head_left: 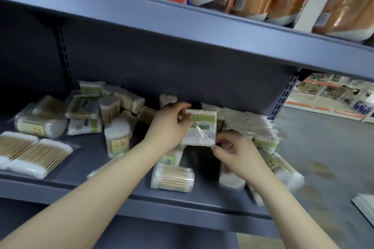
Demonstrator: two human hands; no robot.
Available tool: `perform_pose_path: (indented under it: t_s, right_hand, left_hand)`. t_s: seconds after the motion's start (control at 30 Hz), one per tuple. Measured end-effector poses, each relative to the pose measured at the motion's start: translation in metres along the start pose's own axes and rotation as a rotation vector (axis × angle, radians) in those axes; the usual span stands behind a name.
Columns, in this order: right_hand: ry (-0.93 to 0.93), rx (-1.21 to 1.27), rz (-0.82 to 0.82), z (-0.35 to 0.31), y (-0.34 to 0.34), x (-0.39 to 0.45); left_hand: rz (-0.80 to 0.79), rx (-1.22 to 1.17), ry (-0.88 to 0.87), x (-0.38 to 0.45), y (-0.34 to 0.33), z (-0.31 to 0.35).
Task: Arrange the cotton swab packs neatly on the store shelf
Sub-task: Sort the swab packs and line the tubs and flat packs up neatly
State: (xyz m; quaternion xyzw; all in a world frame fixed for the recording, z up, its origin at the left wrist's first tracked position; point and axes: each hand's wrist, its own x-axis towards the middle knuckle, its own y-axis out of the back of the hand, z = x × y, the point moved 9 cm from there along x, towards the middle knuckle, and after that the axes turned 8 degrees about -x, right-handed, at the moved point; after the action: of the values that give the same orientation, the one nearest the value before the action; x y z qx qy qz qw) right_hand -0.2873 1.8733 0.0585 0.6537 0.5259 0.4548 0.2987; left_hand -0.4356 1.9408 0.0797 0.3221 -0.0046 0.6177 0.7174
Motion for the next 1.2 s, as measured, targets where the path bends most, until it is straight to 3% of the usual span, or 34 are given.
perform_pose_path:
  t_s: [0.2, 0.53, 0.73, 0.97, 1.2]
  right_hand:
    - [-0.010, -0.070, -0.014, 0.024, 0.008, 0.005]
    - [0.010, -0.095, -0.017, 0.039, 0.010, 0.011]
    - [0.020, -0.150, 0.001, 0.047, 0.012, 0.016]
    - [-0.112, -0.139, 0.096, 0.079, 0.032, 0.021]
    - [-0.146, -0.243, 0.114, 0.092, 0.033, 0.028]
  left_hand:
    - [-0.037, -0.179, 0.074, 0.007, -0.021, -0.002]
    - [-0.019, -0.185, 0.078, 0.014, -0.035, 0.000]
    - [-0.145, -0.027, 0.029, 0.019, -0.046, 0.006]
    - [-0.332, 0.205, -0.105, 0.016, -0.089, -0.001]
    - [-0.349, 0.437, -0.228, 0.019, -0.102, -0.006]
